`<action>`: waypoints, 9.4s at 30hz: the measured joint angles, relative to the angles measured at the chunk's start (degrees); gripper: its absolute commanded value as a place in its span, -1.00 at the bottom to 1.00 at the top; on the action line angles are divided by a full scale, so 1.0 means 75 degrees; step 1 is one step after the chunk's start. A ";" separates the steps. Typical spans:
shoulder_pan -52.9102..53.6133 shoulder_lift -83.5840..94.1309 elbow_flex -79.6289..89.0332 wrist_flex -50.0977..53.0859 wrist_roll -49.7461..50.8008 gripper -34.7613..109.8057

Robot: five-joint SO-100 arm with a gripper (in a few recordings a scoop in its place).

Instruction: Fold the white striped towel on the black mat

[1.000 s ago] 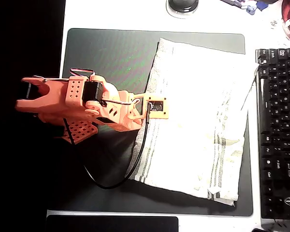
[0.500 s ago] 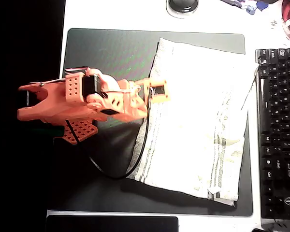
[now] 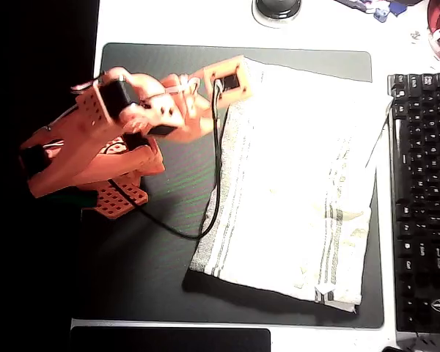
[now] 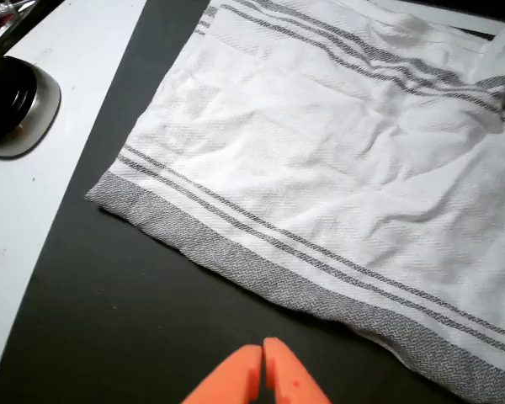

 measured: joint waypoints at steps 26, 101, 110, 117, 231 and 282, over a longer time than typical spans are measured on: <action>-0.1043 -1.0441 -0.7043 -0.1066 0.2484 -0.31; -0.1043 -1.3043 -0.9199 -0.0727 0.3094 -0.31; -0.0680 -1.4578 -1.0547 -0.0563 0.2730 -0.30; -0.0598 -1.5094 -1.0711 -0.0621 0.2672 -0.30; -0.0656 -1.4613 -1.0371 -0.0750 0.2836 -0.31; -0.0598 -1.6289 -1.1648 -0.0434 0.2555 -0.51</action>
